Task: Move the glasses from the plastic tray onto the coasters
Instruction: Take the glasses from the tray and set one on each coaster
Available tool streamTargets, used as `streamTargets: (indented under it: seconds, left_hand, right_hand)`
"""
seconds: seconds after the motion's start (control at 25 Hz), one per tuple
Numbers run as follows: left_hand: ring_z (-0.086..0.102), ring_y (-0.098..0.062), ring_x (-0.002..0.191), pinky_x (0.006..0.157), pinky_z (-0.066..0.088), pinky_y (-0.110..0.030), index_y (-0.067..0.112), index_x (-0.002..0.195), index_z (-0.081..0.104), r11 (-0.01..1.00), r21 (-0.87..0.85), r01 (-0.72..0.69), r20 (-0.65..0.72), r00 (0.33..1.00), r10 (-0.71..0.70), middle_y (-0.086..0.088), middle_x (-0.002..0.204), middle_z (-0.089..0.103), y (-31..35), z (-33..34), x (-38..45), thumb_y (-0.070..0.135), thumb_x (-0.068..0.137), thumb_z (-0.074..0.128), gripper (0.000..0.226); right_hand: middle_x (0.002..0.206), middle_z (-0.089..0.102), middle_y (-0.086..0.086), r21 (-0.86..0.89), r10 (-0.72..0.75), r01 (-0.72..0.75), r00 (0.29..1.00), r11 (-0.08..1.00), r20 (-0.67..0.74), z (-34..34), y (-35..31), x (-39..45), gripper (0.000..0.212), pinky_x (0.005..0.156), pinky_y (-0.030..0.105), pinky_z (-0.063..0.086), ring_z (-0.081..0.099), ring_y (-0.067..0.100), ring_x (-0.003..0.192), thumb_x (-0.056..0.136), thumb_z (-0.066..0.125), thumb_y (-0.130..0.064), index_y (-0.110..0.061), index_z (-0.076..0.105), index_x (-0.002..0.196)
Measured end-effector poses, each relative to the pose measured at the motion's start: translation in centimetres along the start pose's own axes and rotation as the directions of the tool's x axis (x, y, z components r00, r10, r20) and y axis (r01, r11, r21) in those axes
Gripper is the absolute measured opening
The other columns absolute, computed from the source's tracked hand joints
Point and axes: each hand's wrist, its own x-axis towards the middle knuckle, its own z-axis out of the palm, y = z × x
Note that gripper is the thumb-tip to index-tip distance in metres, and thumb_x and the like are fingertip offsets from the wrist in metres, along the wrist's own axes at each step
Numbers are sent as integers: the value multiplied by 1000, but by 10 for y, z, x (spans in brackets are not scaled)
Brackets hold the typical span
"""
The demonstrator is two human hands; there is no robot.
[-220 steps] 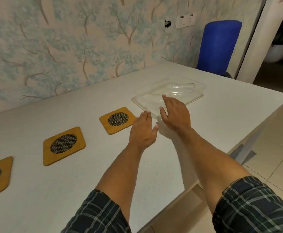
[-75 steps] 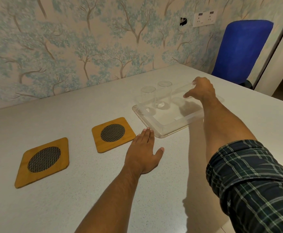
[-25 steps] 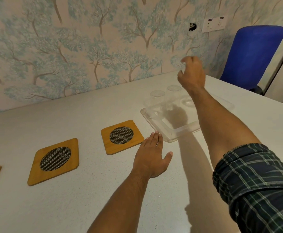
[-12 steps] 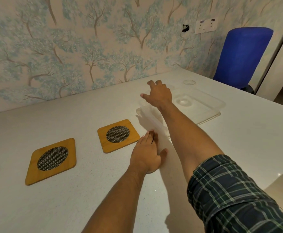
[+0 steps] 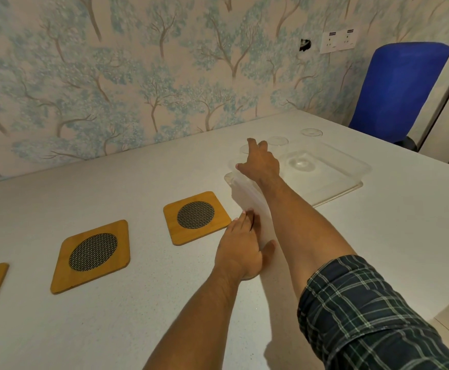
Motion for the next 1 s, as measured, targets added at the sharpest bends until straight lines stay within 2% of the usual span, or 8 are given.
streamTargets:
  seconds: [0.12, 0.32, 0.64, 0.8, 1.0]
  left_hand:
    - [9, -24, 158, 129, 9, -39, 15, 165, 1, 1000, -17, 7, -8, 1000, -7, -3, 174, 4, 0, 1, -1, 56, 99, 43, 88]
    - [8, -24, 158, 128, 8, -35, 18, 164, -5, 1000, -5, 7, -3, 1000, -7, -4, 174, 3, 1, -3, -3, 50, 102, 50, 89]
    - [4, -25, 159, 129, 8, -40, 13, 165, -2, 1000, -8, 8, 42, 999, -8, -6, 174, -1, 4, -7, -4, 47, 99, 52, 91]
    - [17, -28, 157, 128, 16, -43, 9, 164, 9, 998, -66, 23, 14, 1000, -22, -8, 172, 15, 8, -10, -9, 56, 90, 36, 92]
    - [42, -27, 142, 122, 33, -40, 12, 160, 28, 989, -129, 69, -87, 993, -80, -6, 159, 43, 12, -11, -20, 57, 102, 44, 75]
  right_hand:
    - [138, 42, 16, 12, 28, -28, 999, 1000, -26, 3, -1, -1, 74, 81, 40, 52, 63, 38, 107, 87, 73, -38, -22, 35, 148]
    - [129, 49, 18, 43, 77, -75, 996, 996, -46, 5, -4, -5, 69, 74, 36, 49, 63, 36, 100, 87, 74, -33, -23, 38, 145]
    - [134, 44, 17, 89, 14, -8, 997, 996, -76, 1, 0, -17, 70, 75, 38, 52, 63, 37, 97, 89, 74, -32, -27, 35, 147]
    - [135, 42, 15, 113, -46, 64, 987, 992, -157, -9, 0, -27, 70, 77, 39, 56, 66, 34, 95, 92, 74, -30, -28, 34, 149]
    - [145, 39, 14, 151, -116, 157, 961, 976, -249, -26, -6, -44, 72, 81, 37, 54, 65, 33, 107, 91, 75, -31, -28, 34, 151]
